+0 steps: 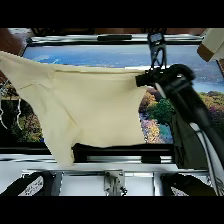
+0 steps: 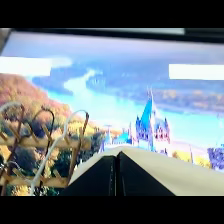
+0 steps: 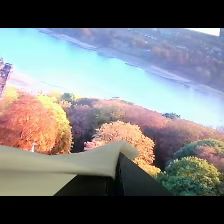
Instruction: Fold the shirts.
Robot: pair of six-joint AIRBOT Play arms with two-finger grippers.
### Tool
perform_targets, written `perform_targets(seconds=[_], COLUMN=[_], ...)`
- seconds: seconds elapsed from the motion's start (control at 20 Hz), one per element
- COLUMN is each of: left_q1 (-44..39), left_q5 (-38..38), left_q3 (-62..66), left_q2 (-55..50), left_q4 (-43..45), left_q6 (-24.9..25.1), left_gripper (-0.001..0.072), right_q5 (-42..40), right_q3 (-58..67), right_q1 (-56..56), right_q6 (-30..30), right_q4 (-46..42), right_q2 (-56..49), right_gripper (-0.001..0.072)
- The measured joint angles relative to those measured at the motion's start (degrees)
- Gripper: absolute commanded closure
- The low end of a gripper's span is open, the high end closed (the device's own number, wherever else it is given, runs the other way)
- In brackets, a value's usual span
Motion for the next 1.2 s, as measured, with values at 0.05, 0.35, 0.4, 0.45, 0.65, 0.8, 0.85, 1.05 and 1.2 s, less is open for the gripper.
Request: perform_targets(seconds=[0.05,0.35,0.4,0.45,0.65,0.8,0.85,1.05,1.2], left_q1=[0.0,-0.2,-0.3,-0.6,-1.6,1.0,2.7,10.6,16.1], left_q5=[0.3,1.4,1.4,1.3,-3.2,-13.0,-17.5,-29.1,-27.1], left_q3=[-0.2,-0.7,-0.7,-0.8,-0.7,0.5,0.7,-7.5,-21.6], left_q2=[-2.6,-16.8,-18.9,-21.2,-27.3,-28.5,-28.3,-22.3,-15.0], left_q4=[-0.2,-9.4,-11.3,-13.4,-19.7,-19.4,-18.7,-17.0,-16.8], left_q6=[0.0,-0.2,-1.1,-2.3,-6.7,-7.3,-7.0,-3.7,-0.6], left_gripper=[0.0665,0.0665,0.0665,0.0662,0.0087,0.0124,0.0124,0.0124,0.0124], right_q5=[-2.3,-8.1,-8.2,-8.3,-7.1,-2.4,1.2,18.9,27.3], right_q3=[0.0,0.0,0.0,0.0,0.0,0.1,0.1,-2.1,-9.0], right_q1=[-0.8,-7.2,-8.0,-8.5,-9.2,-10.4,-11.4,-17.6,-23.0], right_q6=[1.9,10.4,10.6,10.4,5.6,-0.3,-3.4,-16.0,-22.3], right_q4=[-0.7,-0.5,1.2,3.6,14.4,17.8,18.3,22.0,31.3], right_q2=[-2.7,-10.4,-11.0,-11.8,-13.6,-10.7,-9.1,-2.7,2.4], right_gripper=[0.0641,0.0641,0.0640,0.0606,0.0258,0.0258,0.0258,0.0259,0.0259])
